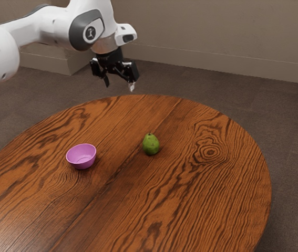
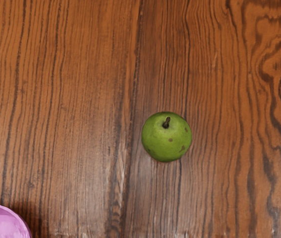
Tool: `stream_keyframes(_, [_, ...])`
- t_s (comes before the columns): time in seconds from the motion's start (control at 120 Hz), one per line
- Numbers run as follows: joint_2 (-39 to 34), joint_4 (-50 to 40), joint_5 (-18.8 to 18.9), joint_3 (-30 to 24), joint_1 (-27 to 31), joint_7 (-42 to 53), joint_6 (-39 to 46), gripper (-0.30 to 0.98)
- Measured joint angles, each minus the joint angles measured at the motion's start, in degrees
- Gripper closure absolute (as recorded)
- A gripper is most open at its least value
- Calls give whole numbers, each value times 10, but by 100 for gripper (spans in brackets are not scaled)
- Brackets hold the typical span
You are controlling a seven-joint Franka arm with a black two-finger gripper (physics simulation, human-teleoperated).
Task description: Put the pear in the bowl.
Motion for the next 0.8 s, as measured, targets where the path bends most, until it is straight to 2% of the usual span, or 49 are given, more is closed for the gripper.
stream_keyframes(0.108, [1,-2,10,0,1,-1,-23,1])
stream_keyframes(0.242, [42,-3,8,0,2,-2,-22,1])
stream_keyframes(0.367, [90,-2,-14,-3,-2,-3,-9,0])
stream_keyframes(0.567, [163,-3,-82,-3,0,-5,41,0])
stream_keyframes(0.8, [227,6,-109,-4,7,-7,132,2])
